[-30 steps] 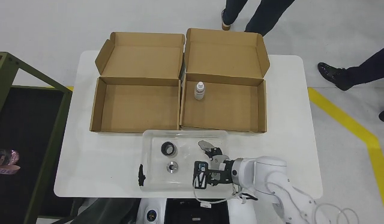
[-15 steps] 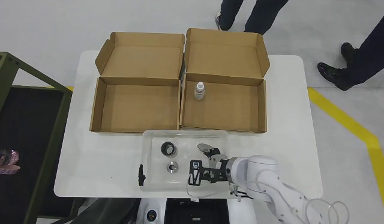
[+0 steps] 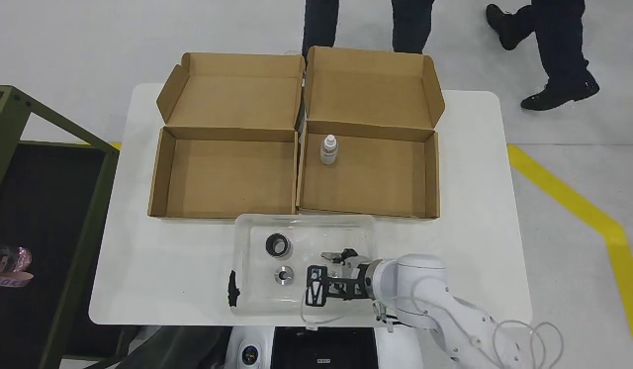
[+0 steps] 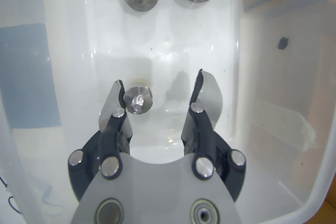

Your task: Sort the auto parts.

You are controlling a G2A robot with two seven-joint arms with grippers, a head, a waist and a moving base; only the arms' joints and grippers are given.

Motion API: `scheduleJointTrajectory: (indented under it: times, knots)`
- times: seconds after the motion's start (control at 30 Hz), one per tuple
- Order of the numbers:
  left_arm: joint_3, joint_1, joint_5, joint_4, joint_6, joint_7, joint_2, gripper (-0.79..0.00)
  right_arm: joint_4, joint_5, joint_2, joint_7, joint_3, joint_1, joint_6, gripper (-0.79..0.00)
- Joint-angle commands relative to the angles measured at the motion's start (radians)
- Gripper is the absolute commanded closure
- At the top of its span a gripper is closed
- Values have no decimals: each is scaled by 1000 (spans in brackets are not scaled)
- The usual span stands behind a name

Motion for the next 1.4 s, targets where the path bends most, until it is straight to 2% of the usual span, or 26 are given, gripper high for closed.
scheduleJointTrajectory:
  times: [0.0, 0.1, 0.3, 0.5, 0.77, 1.2, 1.37]
  knots:
    - [0, 0, 0, 0, 0, 0, 0, -785, 2, 5, 0, 11, -5, 3, -3, -348]
    - [0, 0, 0, 0, 0, 0, 0, -785, 3, 14, 0, 24, -9, 8, -5, -289]
    - [0, 0, 0, 0, 0, 0, 0, -785, 1, 38, 4, 27, -5, 11, -19, -3]
    - [0, 0, 0, 0, 0, 0, 0, -785, -28, 51, 11, -11, 9, 4, -37, 0]
    - [0, 0, 0, 0, 0, 0, 0, -785, -80, 43, 24, -226, 62, -7, -69, 0]
    - [0, 0, 0, 0, 0, 0, 0, -785, -180, -13, 61, -544, 264, -92, -62, 0]
    - [0, 0, 0, 0, 0, 0, 0, -785, -193, 9, 77, -651, 390, -157, -46, 0]
